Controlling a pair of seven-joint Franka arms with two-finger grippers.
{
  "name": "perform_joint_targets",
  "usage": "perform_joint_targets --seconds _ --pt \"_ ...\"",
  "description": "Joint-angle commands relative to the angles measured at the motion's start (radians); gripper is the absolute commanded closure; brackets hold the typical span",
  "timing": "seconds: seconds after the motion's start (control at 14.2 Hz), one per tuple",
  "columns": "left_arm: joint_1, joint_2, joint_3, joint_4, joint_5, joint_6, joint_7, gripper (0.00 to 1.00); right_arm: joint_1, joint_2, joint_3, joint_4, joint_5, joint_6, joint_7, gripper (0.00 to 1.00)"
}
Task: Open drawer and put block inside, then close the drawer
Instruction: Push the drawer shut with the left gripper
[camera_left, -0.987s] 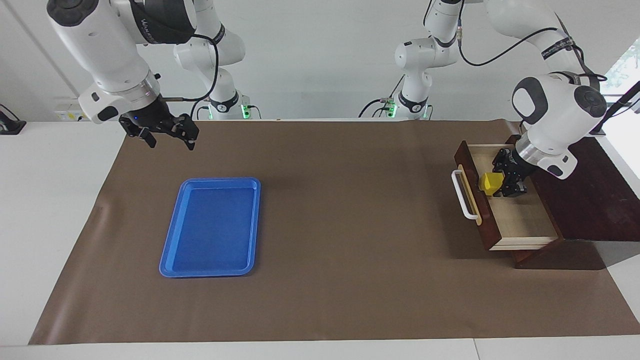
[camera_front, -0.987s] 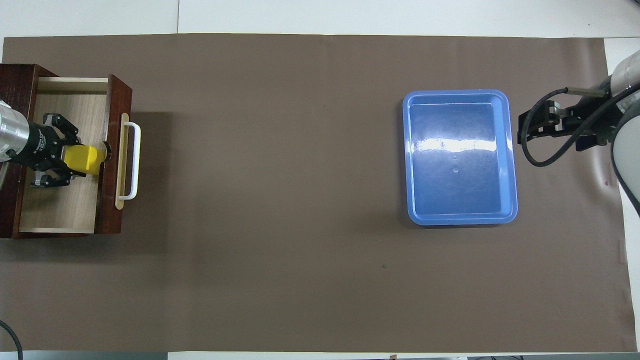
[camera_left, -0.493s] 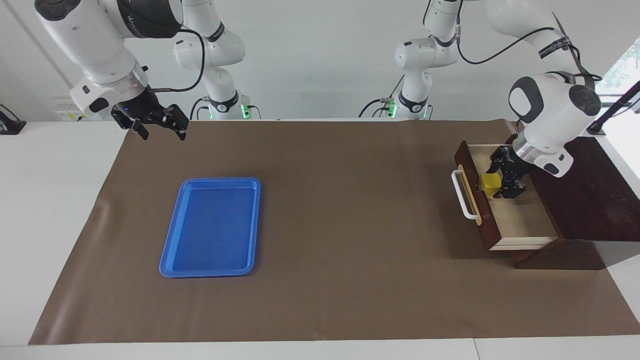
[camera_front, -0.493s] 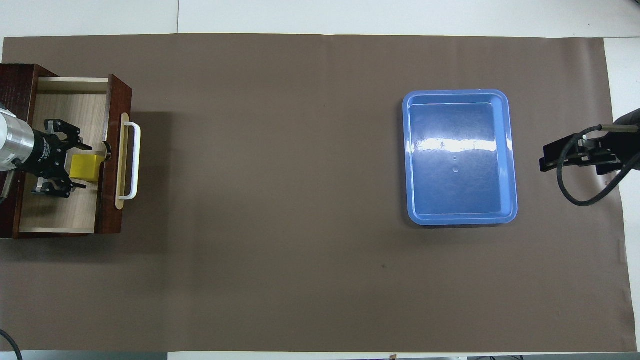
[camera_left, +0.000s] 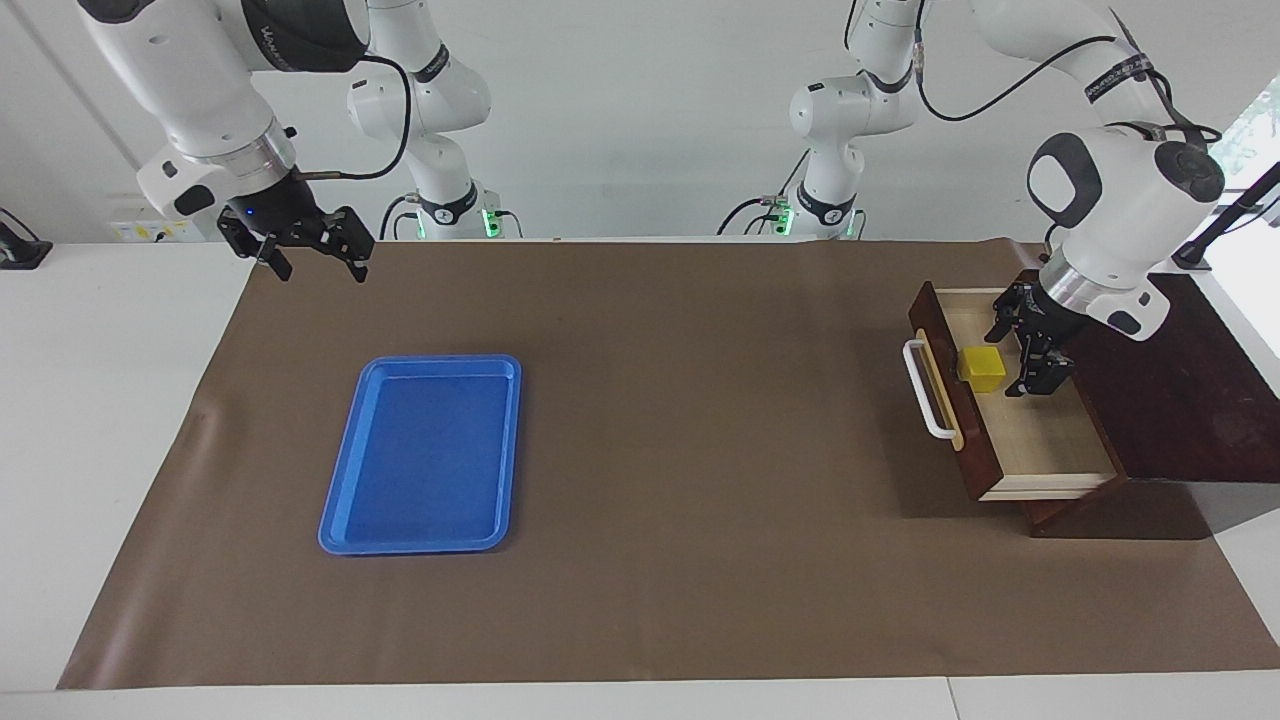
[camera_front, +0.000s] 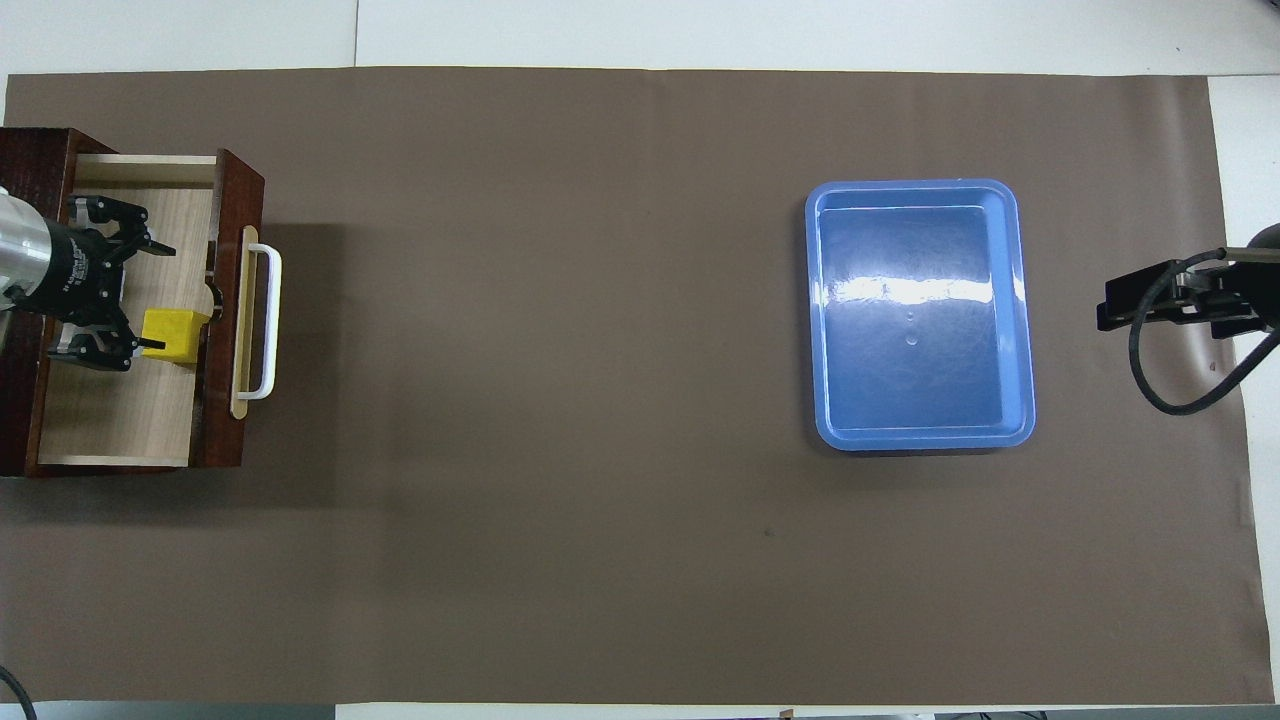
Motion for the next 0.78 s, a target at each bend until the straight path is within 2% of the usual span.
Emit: perform_joint_targets --seconds 0.0,0.07,0.28,0.35,0.49,0.56,0.7 --pt "-0.074 0.002 0.009 0.007 0.009 -0.001 -0.093 0.00 -0.018 -0.017 0.007 -0.025 -0.011 0.019 -0.018 0.00" --pt "-0.106 0.000 0.009 -0.005 0.009 0.008 -0.095 0.00 -0.025 -0.017 0.007 -0.025 -0.011 0.021 -0.018 0.00" --pt "-0.119 -0.009 0.010 -0.058 0.012 0.011 -0.087 0.00 -0.042 -0.017 0.016 -0.028 -0.011 0.058 -0.009 0.00" --pt "-0.119 -0.012 0.009 -0.089 0.036 0.032 -0.086 0.00 -0.082 -0.018 0.042 -0.029 -0.007 0.064 -0.015 0.00" --pt "-0.118 -0.012 0.009 -0.111 0.057 0.062 -0.083 0.00 -0.189 -0.017 0.150 -0.026 -0.006 0.064 -0.016 0.00" --pt "-0.107 -0.010 0.009 -0.108 0.057 0.063 -0.069 0.00 -0.221 -0.017 0.175 -0.026 -0.007 0.066 -0.016 0.00" --pt "-0.101 -0.006 0.013 -0.100 0.057 0.063 -0.040 0.00 -0.225 -0.015 0.177 -0.025 -0.006 0.066 -0.015 0.00"
